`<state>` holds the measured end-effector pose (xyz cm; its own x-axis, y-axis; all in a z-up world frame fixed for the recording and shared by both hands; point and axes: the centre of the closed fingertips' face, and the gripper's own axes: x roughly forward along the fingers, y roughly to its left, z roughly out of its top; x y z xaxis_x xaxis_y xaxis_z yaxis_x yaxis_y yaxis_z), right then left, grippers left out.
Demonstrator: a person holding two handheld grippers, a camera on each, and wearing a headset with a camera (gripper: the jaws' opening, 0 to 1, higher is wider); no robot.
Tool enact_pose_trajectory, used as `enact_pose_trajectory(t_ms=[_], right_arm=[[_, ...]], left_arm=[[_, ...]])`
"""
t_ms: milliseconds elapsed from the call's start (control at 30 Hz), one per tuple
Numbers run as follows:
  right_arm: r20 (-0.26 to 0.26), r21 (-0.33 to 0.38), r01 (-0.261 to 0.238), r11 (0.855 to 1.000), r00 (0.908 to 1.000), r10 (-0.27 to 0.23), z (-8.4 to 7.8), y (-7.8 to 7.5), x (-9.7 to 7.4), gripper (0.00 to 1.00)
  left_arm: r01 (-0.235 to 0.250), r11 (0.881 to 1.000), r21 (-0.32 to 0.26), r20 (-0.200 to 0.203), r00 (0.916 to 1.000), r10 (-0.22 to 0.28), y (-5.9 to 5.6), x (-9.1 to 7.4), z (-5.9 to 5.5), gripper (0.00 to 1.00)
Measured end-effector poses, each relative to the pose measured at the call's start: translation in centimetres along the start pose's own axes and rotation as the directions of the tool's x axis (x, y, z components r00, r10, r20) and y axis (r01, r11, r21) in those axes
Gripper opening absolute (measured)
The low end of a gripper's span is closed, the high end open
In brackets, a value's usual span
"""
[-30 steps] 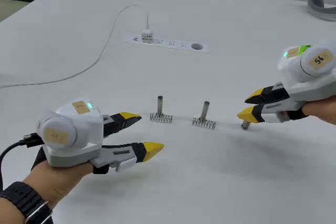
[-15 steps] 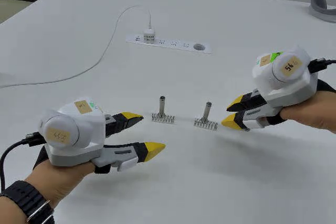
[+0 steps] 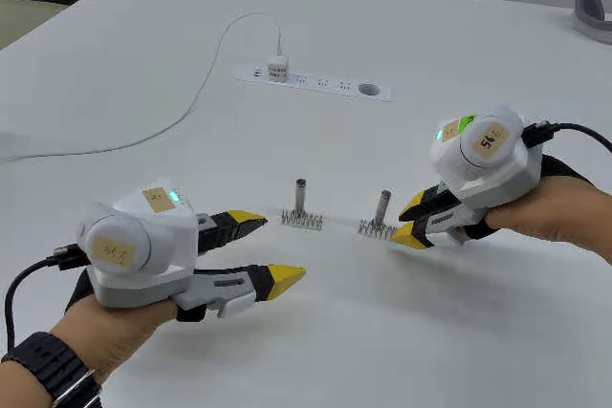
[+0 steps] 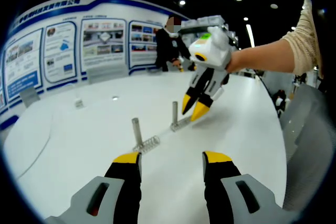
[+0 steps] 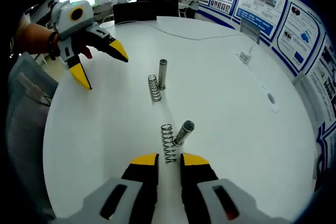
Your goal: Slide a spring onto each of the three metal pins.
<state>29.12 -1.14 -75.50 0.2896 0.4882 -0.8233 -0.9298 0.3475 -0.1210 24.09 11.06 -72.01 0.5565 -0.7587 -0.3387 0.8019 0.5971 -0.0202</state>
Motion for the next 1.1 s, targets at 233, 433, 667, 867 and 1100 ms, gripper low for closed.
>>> enact_pose_trajectory(t_ms=[233, 433, 667, 867, 1100], right_arm=[[-0.016, -0.01, -0.015, 1.0, 0.9998, 0.015, -0.1, -0.2, 0.6, 0.16], [-0.034, -0.017, -0.036, 0.999, 0.9988, 0.035, -0.3, 0.1, 1.1, 0.15], [-0.051, -0.02, -0.052, 0.998, 0.9974, 0.051, -0.5, 0.5, 1.4, 0.14], [-0.055, -0.004, -0.061, 0.998, 0.9966, 0.06, -0.5, 0.7, 1.4, 0.12], [-0.061, 0.009, -0.067, 0.998, 0.9958, 0.067, -0.5, 1.1, 1.3, 0.12]], left_arm=[[0.001, 1.0, -0.002, -0.006, 1.0, -0.001, -0.2, 0.0, -0.1, 0.47], [0.0, 1.0, -0.003, -0.006, 1.0, 0.0, -0.2, 0.0, -0.1, 0.46], [-0.001, 1.0, -0.006, -0.008, 1.0, 0.001, -0.3, 0.0, -0.2, 0.46], [0.002, 1.0, -0.005, -0.011, 0.9999, -0.002, -0.4, 0.0, -0.4, 0.46], [0.012, 1.0, -0.002, -0.012, 0.9999, -0.012, -0.7, 0.2, -0.4, 0.45]])
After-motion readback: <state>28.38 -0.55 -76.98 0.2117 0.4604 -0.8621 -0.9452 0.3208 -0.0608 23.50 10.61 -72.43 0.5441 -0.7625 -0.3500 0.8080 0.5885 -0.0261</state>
